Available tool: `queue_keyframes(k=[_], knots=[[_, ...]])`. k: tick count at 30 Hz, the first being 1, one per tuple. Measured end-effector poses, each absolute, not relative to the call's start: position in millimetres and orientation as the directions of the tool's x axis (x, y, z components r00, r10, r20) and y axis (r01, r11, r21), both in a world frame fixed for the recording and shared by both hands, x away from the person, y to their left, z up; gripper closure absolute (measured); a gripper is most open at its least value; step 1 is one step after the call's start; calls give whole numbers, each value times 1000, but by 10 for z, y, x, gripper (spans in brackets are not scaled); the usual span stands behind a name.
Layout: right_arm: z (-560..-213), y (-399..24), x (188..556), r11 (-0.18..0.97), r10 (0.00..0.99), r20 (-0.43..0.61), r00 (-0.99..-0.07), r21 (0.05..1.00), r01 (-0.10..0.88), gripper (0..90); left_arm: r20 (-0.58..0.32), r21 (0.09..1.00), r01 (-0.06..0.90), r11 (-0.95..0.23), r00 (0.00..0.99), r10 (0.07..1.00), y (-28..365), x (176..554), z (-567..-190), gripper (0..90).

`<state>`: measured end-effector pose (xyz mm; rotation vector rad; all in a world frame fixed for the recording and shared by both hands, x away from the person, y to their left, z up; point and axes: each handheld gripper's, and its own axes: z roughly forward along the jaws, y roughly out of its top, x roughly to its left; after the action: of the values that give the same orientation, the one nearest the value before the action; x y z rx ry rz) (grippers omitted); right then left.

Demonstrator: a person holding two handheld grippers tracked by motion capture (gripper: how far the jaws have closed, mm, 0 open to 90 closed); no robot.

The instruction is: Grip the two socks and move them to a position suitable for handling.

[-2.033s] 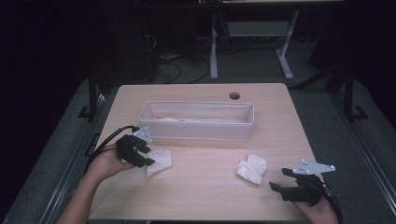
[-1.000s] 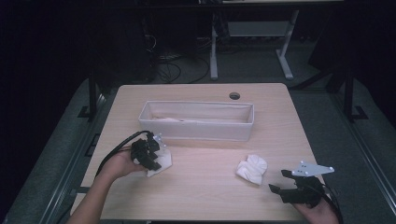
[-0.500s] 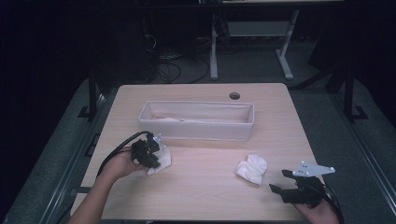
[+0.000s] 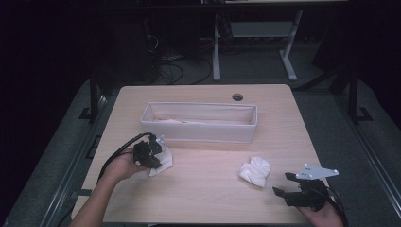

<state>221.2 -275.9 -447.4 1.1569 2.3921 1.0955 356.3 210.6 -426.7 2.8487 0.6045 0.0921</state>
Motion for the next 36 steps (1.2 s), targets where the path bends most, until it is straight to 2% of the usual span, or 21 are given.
queue_keyframes(k=[20,36], knots=[[-4485,-2737,2219,401,758,77,-647,728,557,260,42,290,386,-876,909,415,2298,3464,-3873,840],[-4512,-2736,2218,410,754,77,-652,720,560,260,48,328,281,-902,949,313,1854,3357,-3687,839]])
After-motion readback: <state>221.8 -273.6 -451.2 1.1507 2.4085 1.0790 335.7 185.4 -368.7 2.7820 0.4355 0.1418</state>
